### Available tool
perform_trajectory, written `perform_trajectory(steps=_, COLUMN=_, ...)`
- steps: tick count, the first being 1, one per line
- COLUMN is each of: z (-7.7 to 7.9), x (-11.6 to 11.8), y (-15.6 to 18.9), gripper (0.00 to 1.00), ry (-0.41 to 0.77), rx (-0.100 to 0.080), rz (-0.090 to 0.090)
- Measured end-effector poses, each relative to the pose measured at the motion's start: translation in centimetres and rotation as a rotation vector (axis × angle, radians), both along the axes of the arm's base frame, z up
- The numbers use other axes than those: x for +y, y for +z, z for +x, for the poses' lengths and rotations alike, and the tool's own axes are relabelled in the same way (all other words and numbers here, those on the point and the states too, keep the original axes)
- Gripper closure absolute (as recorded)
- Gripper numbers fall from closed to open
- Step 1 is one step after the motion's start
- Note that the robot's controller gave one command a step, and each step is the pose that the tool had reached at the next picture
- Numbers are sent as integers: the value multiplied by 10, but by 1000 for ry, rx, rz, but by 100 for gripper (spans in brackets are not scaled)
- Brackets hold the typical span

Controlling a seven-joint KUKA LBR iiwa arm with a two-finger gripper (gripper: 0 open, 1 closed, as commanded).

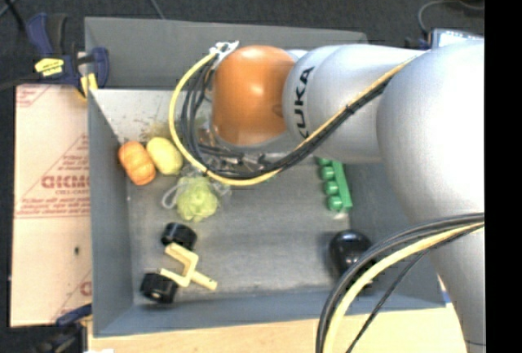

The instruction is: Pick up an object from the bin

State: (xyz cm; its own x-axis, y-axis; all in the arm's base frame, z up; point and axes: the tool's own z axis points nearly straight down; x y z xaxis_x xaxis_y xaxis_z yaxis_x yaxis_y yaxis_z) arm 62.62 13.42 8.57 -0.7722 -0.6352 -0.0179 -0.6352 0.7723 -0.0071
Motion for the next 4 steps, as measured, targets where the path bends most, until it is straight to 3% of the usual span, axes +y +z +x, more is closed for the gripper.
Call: perform_trajectory(steps=4, z=1, x=0, y=52, gripper=100, ry=-3, rx=-4, rz=0)
